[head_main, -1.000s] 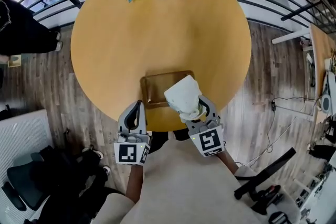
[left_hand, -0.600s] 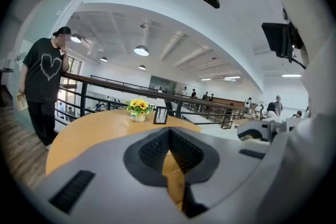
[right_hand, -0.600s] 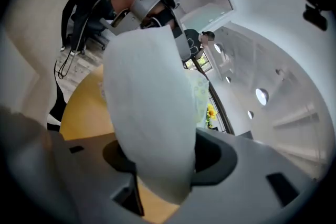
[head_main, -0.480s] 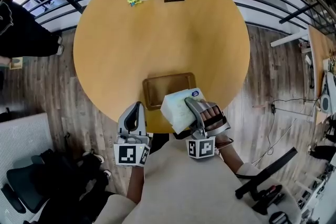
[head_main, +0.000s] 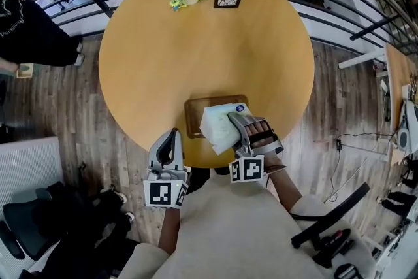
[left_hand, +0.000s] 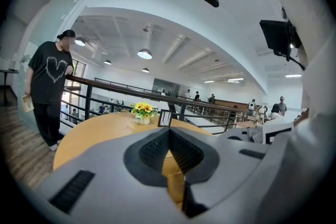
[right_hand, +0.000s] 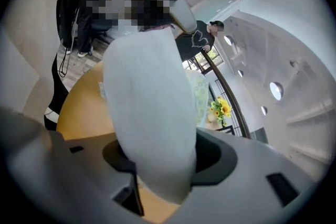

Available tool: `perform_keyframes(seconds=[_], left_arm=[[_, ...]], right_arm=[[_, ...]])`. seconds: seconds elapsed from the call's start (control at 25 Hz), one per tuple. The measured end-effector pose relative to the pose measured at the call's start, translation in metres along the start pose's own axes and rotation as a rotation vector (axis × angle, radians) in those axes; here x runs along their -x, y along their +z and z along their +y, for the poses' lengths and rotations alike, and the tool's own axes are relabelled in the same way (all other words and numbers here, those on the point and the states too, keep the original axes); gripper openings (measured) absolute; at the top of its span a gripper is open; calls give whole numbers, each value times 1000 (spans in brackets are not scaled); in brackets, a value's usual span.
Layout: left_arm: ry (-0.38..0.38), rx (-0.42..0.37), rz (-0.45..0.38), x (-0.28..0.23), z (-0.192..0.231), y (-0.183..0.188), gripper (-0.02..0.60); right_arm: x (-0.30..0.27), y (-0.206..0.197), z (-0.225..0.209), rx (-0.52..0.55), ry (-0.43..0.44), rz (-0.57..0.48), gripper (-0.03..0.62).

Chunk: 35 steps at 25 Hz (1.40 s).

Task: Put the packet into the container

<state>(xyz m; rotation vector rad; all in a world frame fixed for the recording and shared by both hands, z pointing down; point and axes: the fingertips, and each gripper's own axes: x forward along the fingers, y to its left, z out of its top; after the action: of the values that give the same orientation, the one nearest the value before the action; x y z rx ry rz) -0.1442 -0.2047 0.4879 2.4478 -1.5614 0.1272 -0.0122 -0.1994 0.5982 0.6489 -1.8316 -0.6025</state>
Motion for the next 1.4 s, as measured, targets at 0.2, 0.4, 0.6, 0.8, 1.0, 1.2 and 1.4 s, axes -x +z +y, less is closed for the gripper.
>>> perform_keyframes(seconds=[0.2, 0.4, 0.6, 0.8, 1.0, 1.2, 1.4], left_arm=[[29, 7, -12, 6, 10, 1, 5], [28, 13, -8, 7, 9, -2, 5], [27, 19, -12, 6, 8, -3, 5], [36, 21, -16, 8, 12, -1, 5], [47, 20, -13, 7, 16, -2, 5], [57, 19, -14, 10, 15, 0, 5], [70, 22, -15, 12, 21, 1, 5]], right_arm=[[-17, -2, 9, -11, 111, 9, 252], [-29, 3, 16, -1, 221, -6, 252], [-49, -1, 25, 15, 336, 13, 252], [-60, -12, 42, 25, 421, 56, 252], [-73, -21, 51, 28, 501, 84, 252], [-81, -26, 62, 2, 620, 120, 253], [-88, -27, 69, 19, 740, 174, 253]])
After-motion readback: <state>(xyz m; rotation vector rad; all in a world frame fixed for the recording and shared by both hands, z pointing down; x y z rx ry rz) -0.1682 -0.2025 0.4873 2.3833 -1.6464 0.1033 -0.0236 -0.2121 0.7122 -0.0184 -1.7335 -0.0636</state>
